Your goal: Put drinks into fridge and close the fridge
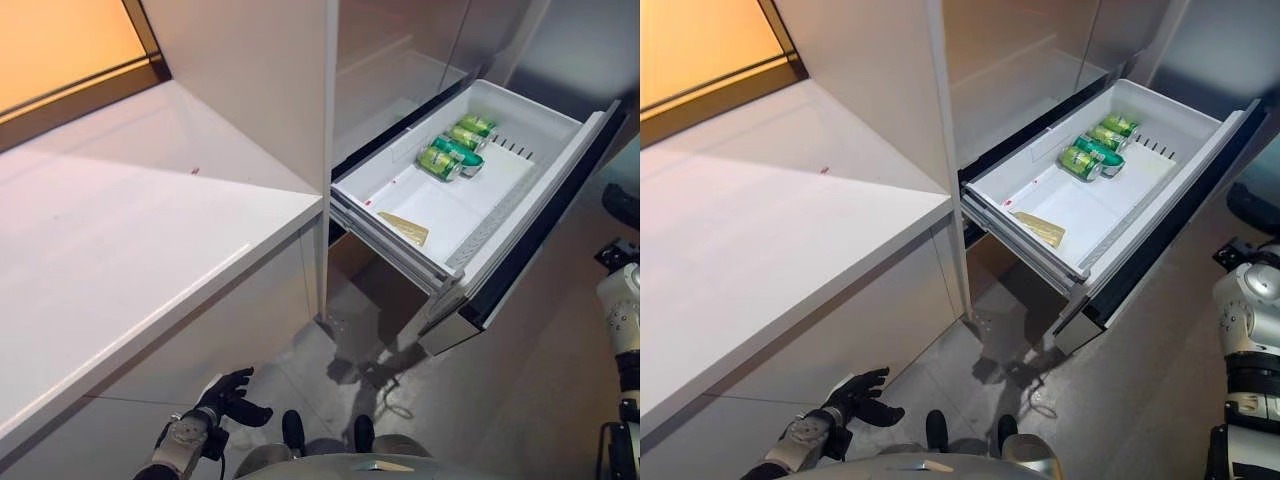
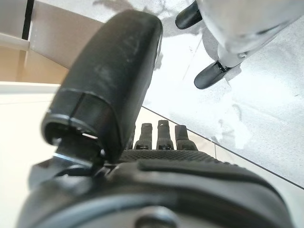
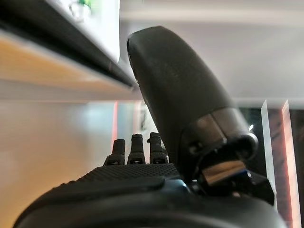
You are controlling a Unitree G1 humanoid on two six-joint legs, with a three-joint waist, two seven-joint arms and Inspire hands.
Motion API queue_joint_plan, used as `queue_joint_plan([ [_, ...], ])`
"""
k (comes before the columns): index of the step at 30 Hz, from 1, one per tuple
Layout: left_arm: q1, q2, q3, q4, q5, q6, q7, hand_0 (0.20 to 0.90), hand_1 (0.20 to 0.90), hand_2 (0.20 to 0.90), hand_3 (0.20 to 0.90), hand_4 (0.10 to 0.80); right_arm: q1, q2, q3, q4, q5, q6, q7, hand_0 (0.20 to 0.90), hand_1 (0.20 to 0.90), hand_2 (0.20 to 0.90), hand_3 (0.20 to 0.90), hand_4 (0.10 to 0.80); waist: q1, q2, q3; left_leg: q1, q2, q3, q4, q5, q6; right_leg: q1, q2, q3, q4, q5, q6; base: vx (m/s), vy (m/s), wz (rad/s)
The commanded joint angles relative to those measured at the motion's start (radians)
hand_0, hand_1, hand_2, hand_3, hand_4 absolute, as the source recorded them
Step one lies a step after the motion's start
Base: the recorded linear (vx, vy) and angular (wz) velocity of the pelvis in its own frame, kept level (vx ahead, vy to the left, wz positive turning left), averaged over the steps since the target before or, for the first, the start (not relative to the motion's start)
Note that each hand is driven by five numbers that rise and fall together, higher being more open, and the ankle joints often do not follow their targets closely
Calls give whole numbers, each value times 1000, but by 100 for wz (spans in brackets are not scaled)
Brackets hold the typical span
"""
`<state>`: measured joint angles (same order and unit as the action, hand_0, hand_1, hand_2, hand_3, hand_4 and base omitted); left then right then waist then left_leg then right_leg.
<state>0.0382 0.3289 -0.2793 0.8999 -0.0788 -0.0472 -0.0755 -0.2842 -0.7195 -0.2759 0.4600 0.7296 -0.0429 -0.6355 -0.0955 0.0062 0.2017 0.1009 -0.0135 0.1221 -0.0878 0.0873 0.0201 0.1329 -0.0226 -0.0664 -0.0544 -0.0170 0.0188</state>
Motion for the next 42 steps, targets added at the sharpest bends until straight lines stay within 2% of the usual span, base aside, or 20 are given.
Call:
queue_joint_plan([
  [1,-15,36,-37,50,26,-26,6,900,900,900,900,800,-68,-21,-69,-15,101,-167,20,900,900,900,900,800,59,-29,-56,-20,-29,-8,213,-268,33,-90,-17,-25,190,-101,41,52,-41,-1],
  [3,-14,39,-38,49,23,-24,6,900,900,900,900,800,-67,-13,-67,-6,131,-171,30,900,900,900,900,800,62,-30,-51,-29,-30,-12,244,-282,37,-95,-21,-27,210,-111,36,42,-37,2],
  [8,-21,49,-41,24,43,-11,10,900,900,900,900,800,-73,2,-37,31,225,-101,185,900,900,900,900,800,87,-37,6,-110,-39,-51,426,-360,55,-142,-48,-47,356,-167,-1,41,-36,18],
  [13,-36,70,-80,-29,47,-1,11,900,900,900,900,800,-97,-10,-9,79,345,-34,311,900,900,900,900,800,113,-36,64,-203,-54,-74,538,-395,80,-226,-64,-65,502,-213,-25,-8,2,20],
  [18,-42,80,-105,-80,37,2,32,900,900,900,900,800,-143,-19,21,121,372,-27,386,900,900,900,900,800,139,-32,117,-290,-68,-96,630,-407,89,-304,-72,-88,615,-241,-47,-24,47,15],
  [28,-11,77,-102,-103,-12,-10,84,900,900,900,900,800,-268,-13,104,97,348,-22,569,900,900,900,900,800,190,-13,170,-355,-90,-125,666,-389,85,-364,-86,-119,692,-262,-61,20,77,6],
  [32,8,74,-98,-98,-24,-18,95,900,900,900,900,800,-321,-19,131,108,329,-15,590,900,900,900,900,800,213,-8,174,-360,-99,-141,669,-384,82,-364,-91,-132,707,-270,-65,54,69,10],
  [42,43,78,-85,-79,-18,-41,78,900,900,900,900,800,-452,-27,213,175,228,-26,552,900,900,900,900,800,278,7,173,-341,-114,-185,624,-351,73,-340,-111,-173,714,-276,-62,58,56,21],
])
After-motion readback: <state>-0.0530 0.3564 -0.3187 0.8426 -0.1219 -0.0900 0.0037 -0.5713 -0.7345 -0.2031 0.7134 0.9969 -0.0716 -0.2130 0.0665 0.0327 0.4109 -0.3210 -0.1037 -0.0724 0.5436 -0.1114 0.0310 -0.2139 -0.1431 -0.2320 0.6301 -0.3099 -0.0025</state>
